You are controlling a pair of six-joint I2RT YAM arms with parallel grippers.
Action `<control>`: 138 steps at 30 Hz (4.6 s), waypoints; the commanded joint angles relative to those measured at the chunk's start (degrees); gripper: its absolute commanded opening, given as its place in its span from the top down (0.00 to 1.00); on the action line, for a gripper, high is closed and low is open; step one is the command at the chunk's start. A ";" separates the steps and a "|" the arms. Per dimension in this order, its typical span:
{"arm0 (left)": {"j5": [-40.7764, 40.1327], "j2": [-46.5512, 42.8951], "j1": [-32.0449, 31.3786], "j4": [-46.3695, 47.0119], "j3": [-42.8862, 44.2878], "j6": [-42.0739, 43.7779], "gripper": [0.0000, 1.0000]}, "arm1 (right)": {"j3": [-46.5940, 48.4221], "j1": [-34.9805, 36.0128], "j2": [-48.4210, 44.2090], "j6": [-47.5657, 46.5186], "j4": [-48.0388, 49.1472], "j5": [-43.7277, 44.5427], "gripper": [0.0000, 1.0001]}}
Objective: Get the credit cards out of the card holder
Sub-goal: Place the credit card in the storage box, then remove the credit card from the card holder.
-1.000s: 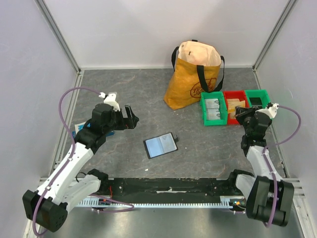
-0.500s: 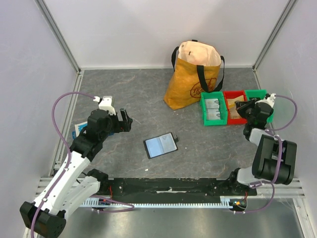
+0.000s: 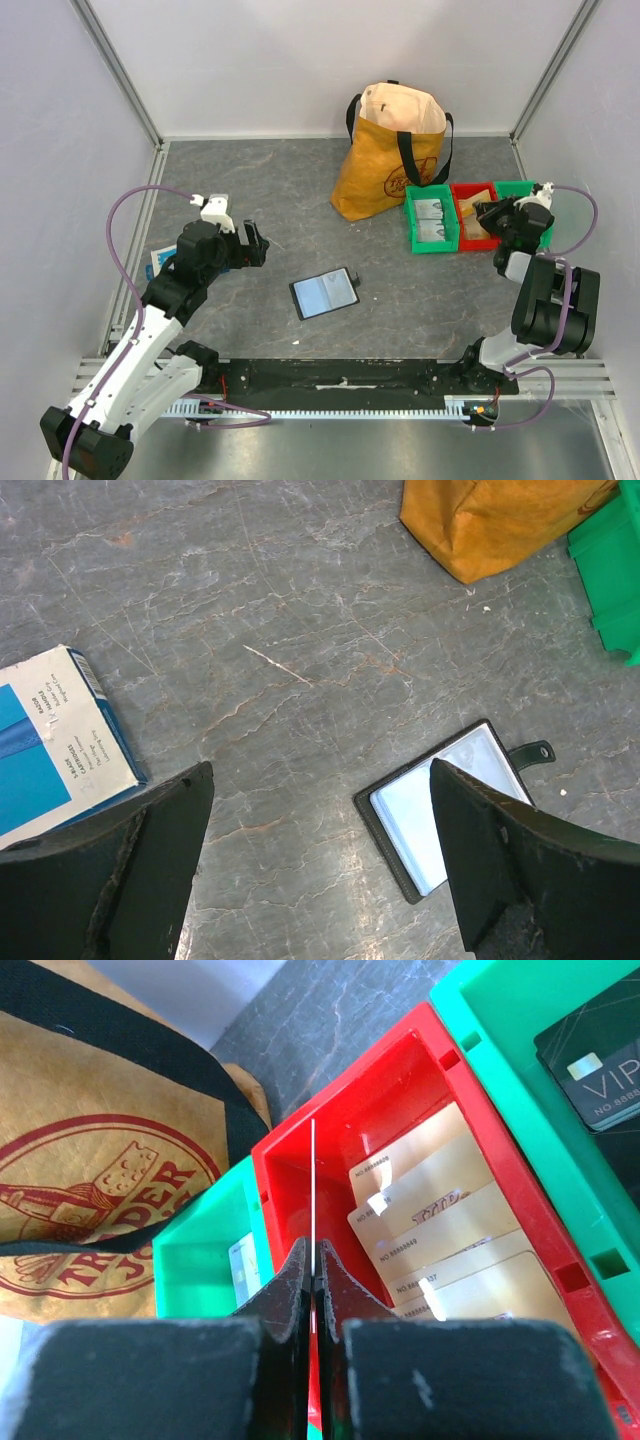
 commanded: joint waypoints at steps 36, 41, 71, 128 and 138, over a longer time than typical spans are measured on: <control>7.89 1.54 0.31 2.37 -0.26 0.54 0.10 | 1.99 1.91 -25.71 -13.30 -33.80 6.71 0.37; 17.29 3.37 0.05 6.14 -1.75 -4.65 0.14 | 2.34 12.45 -30.37 -14.35 -35.55 2.57 0.37; 8.60 25.96 -19.03 22.67 -10.71 -19.95 0.33 | 1.99 65.03 -4.01 -5.75 -26.06 13.72 0.46; 5.43 13.84 -20.78 22.75 -16.52 -26.71 0.61 | 6.30 67.68 -1.37 -7.60 -23.98 8.74 0.62; 8.78 27.10 -20.70 31.19 -14.05 -27.24 0.70 | 4.28 60.55 4.25 -3.20 -12.89 -4.72 0.62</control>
